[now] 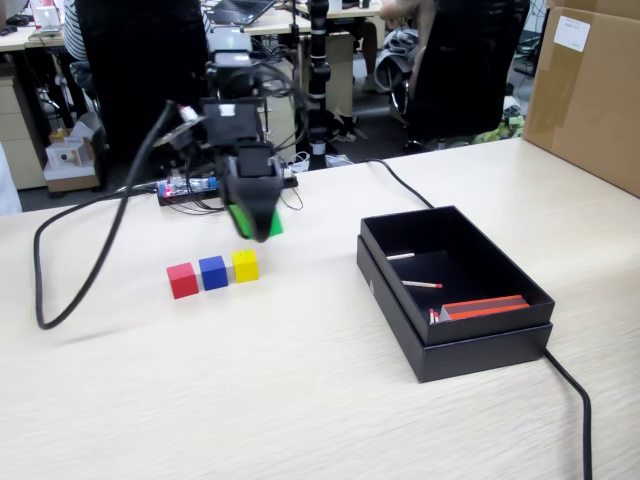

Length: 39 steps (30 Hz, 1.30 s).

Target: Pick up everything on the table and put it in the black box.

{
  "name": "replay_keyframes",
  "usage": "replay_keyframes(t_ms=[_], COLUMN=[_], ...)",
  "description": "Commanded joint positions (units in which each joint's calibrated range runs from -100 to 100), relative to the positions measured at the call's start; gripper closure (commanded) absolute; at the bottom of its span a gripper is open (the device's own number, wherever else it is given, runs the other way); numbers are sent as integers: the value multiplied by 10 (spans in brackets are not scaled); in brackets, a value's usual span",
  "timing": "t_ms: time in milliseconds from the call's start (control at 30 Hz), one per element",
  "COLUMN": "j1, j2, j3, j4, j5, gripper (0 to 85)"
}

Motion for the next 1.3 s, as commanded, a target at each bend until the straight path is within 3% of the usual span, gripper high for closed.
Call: replay_keyframes(t_ms=[0,133,233,500,800,933,1033,1133,1267], j1=[56,101,147,171,174,173,173,170,156], j2=[-43,-6,139,369,492,512,507,484,398], j3=[71,109,220,323,338,330,333,334,326], j4=[-9,-9,-9,-12,-15,-16,-36,-55,-62], j5=[40,62,90,105,111,112,119,121,122], gripper=[798,798,798,797,789,690,555,471,448])
